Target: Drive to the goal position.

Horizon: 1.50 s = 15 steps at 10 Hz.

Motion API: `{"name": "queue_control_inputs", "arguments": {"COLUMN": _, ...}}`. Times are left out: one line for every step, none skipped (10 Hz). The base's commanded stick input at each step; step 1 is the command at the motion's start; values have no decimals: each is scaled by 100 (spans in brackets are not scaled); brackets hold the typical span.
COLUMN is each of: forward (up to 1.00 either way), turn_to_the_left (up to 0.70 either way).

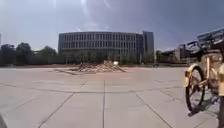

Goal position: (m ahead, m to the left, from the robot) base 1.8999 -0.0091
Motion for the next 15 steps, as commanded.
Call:
{"name": "queue_control_inputs", "arguments": {"forward": 70, "turn_to_the_left": 0}}
{"name": "queue_control_inputs", "arguments": {"forward": 70, "turn_to_the_left": 0}}
{"name": "queue_control_inputs", "arguments": {"forward": 70, "turn_to_the_left": 0}}
{"name": "queue_control_inputs", "arguments": {"forward": 70, "turn_to_the_left": 0}}
{"name": "queue_control_inputs", "arguments": {"forward": 70, "turn_to_the_left": 0}}
{"name": "queue_control_inputs", "arguments": {"forward": 70, "turn_to_the_left": 0}}
{"name": "queue_control_inputs", "arguments": {"forward": 70, "turn_to_the_left": 0}}
{"name": "queue_control_inputs", "arguments": {"forward": 70, "turn_to_the_left": 0}}
{"name": "queue_control_inputs", "arguments": {"forward": 70, "turn_to_the_left": 0}}
{"name": "queue_control_inputs", "arguments": {"forward": 70, "turn_to_the_left": 0}}
{"name": "queue_control_inputs", "arguments": {"forward": 70, "turn_to_the_left": 0}}
{"name": "queue_control_inputs", "arguments": {"forward": 70, "turn_to_the_left": 0}}
{"name": "queue_control_inputs", "arguments": {"forward": 70, "turn_to_the_left": 0}}
{"name": "queue_control_inputs", "arguments": {"forward": 70, "turn_to_the_left": -3}}
{"name": "queue_control_inputs", "arguments": {"forward": 70, "turn_to_the_left": -6}}
